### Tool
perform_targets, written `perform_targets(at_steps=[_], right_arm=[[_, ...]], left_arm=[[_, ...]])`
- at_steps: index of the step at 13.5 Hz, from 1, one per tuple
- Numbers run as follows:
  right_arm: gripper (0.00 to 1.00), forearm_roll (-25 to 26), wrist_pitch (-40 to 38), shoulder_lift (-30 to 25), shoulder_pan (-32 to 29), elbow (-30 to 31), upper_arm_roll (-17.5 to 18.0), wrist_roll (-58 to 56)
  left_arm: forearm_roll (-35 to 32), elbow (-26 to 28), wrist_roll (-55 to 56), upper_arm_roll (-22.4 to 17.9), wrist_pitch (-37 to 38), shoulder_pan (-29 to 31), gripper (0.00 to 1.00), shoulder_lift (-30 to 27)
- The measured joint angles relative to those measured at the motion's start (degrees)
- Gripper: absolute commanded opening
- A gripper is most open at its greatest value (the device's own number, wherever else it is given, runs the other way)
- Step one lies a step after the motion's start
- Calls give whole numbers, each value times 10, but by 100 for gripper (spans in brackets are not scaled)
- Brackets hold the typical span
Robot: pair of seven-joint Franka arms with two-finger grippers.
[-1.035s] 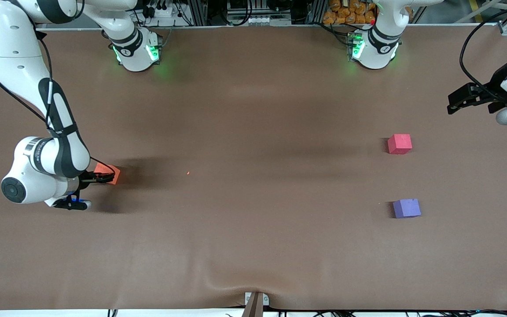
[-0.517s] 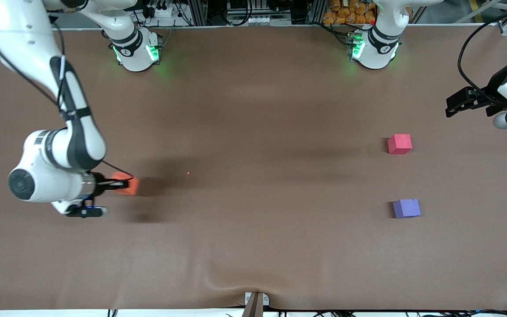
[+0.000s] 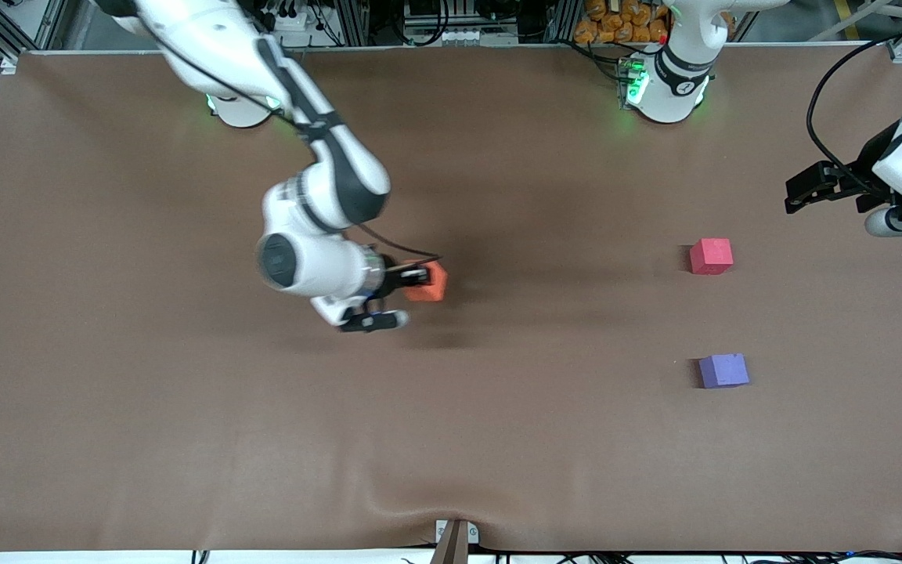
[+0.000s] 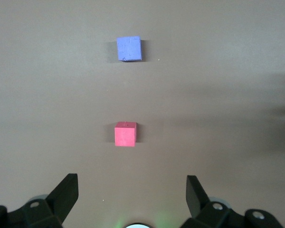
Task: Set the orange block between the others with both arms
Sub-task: 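Carry the orange cube with the right gripper toward the table middle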
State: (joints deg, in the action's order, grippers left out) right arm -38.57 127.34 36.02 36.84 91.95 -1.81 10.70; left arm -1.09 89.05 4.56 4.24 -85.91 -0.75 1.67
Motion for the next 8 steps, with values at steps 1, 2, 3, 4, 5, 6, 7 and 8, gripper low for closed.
perform_targets(at_steps=[1,2,3,4,5,6,7,8], right_arm=[[49,-20,30,19,22,-3,0,0],[50,-47,53,39,44,-9,0,2],[52,-77,74,56,62,-15,0,6],[56,-99,93,70,78,-23,-1,13],[65,-109,106,80,89,-31,-1,21],[90,-111,111,86,95,-36,-1,25],[100,-113,111,90,97,-40,-2,26],[100,-113,111,91,97,-42,-2,26]], left_arm=[[0,3,0,1,0,0,100,0],[0,7,0,1,0,-1,100,1],[0,10,0,1,0,-2,100,2],[0,12,0,2,-1,-2,100,4],[0,13,0,2,-2,-3,100,7],[0,13,0,2,-4,-3,100,11],[1,13,0,2,-8,-3,100,15],[1,14,0,2,-14,-4,100,19]])
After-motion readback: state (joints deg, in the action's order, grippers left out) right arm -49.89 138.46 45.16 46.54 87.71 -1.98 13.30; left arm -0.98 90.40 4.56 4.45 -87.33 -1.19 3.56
